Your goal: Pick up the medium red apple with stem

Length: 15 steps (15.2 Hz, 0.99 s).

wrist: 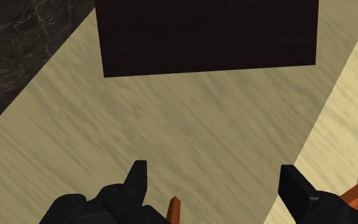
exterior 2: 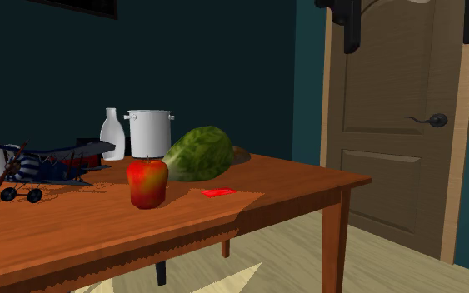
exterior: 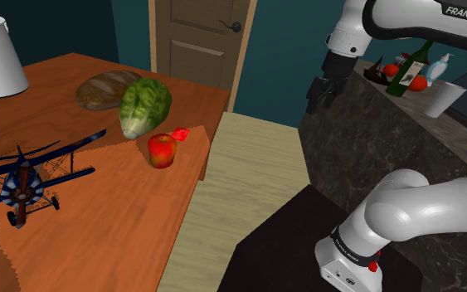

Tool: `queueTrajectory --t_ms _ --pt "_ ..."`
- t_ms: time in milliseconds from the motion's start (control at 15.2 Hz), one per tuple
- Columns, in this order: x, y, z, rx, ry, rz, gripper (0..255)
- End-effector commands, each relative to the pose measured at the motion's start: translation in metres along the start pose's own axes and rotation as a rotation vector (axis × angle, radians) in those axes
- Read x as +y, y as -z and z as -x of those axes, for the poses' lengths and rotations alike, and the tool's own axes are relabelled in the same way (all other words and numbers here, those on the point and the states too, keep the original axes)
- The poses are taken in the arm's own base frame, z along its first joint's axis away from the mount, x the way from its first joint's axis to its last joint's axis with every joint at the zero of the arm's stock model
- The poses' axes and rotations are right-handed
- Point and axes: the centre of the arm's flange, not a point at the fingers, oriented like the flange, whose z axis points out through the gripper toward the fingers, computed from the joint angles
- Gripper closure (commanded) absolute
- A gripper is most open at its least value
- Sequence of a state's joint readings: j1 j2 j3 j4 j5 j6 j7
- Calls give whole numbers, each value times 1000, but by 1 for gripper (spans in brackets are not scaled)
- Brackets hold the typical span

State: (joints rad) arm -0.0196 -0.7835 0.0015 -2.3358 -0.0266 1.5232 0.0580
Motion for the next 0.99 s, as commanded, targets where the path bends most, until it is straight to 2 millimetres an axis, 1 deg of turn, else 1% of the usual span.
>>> queueTrajectory --t_ms 0,924 --pt "0 0 0 0 0 0 0" --pt "-166 -29 -78 0 -94 3 0"
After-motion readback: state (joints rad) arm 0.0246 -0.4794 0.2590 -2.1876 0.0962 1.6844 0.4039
